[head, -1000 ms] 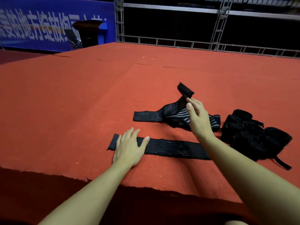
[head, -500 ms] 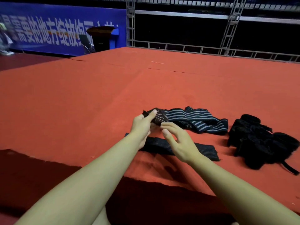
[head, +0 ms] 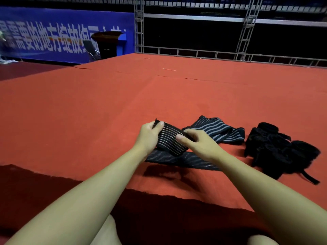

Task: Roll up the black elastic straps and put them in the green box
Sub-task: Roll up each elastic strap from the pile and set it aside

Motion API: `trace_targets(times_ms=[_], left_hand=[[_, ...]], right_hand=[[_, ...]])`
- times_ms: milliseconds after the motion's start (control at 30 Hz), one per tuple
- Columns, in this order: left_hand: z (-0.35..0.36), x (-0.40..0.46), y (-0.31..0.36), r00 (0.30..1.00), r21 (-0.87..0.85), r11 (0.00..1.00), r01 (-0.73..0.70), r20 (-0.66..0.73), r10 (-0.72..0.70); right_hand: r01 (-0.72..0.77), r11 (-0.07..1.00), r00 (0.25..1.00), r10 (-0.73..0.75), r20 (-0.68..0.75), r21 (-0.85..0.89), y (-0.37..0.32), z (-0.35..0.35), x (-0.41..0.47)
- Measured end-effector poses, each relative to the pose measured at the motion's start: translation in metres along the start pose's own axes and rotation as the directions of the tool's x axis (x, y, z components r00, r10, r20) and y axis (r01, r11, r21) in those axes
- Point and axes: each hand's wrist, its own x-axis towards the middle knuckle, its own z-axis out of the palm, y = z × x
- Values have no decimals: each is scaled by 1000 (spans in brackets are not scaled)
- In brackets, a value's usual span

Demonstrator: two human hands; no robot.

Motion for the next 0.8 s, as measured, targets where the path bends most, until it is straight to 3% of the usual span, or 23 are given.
trace_targets(times_ms=[100, 200, 333, 467, 600, 700, 800], left_hand=[[-12, 10, -3, 971, 72, 997, -23, -237, 40], [-26, 12, -2, 906, 83, 996, 21, -424, 16], [-37, 15, -5, 841, 90, 994, 64, -541, -5], [-36, 22, -16, 891, 283, 941, 188, -452, -42], [-20, 27, -26, 936, 618, 748, 243, -351, -15], [2, 35, -34, 965, 649, 735, 194, -261, -24], [27, 45, -45, 985, 693, 705, 152, -166, -50]], right_hand=[[-74, 995, 997, 73, -26, -64, 18, -1, -7], [-146, 989, 978, 150, -146, 35, 37, -1, -12], [-293, 937, 947, 311, -75, 189, 58, 3, -3], [-303, 940, 948, 314, -53, 159, 65, 12, 17], [-282, 944, 957, 289, -14, 174, 69, 20, 38], [-327, 904, 945, 316, 84, 275, 79, 34, 47], [-356, 883, 934, 350, 77, 306, 103, 49, 51]])
